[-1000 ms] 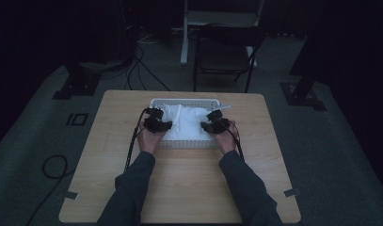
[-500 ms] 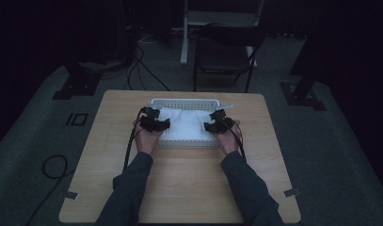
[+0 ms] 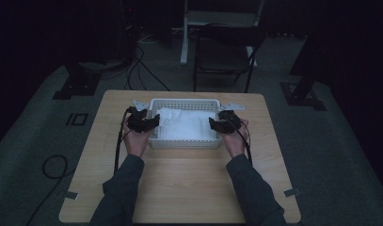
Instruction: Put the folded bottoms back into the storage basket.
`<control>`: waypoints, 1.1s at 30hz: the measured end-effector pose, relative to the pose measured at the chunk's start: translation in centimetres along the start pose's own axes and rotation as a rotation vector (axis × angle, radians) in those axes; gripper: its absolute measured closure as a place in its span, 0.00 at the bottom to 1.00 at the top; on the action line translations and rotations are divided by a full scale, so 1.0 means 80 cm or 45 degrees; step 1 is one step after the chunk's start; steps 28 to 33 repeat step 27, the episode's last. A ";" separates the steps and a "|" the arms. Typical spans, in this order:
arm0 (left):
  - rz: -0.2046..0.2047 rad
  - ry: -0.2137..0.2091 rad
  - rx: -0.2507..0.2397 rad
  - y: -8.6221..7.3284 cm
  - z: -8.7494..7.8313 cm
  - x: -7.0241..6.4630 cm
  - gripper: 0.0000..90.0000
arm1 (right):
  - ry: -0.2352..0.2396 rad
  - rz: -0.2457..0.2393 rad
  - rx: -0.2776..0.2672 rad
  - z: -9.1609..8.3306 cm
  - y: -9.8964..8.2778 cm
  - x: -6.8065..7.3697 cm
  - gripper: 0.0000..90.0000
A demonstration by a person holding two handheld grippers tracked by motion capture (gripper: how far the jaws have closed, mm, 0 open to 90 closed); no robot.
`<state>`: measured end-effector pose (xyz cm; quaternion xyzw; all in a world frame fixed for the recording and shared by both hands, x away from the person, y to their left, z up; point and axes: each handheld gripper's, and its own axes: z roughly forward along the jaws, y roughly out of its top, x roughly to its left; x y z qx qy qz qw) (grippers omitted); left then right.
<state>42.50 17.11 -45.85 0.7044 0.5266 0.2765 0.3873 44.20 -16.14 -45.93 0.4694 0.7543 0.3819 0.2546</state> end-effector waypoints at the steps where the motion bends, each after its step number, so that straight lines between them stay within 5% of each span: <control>1: -0.001 -0.002 -0.003 -0.004 -0.005 0.002 0.44 | 0.001 0.002 -0.010 -0.005 -0.003 -0.002 0.46; 12: -0.099 0.016 0.003 -0.065 -0.023 0.038 0.42 | -0.022 0.108 -0.045 -0.040 -0.059 -0.036 0.45; 19: -0.097 0.120 0.130 -0.094 -0.005 0.051 0.42 | -0.095 0.148 0.032 -0.033 -0.102 -0.061 0.45; 27: -0.104 0.195 0.231 -0.111 0.021 0.062 0.41 | -0.157 0.193 0.113 -0.016 -0.131 -0.082 0.45; 33: -0.104 0.195 0.231 -0.111 0.021 0.062 0.41 | -0.157 0.193 0.113 -0.016 -0.131 -0.082 0.45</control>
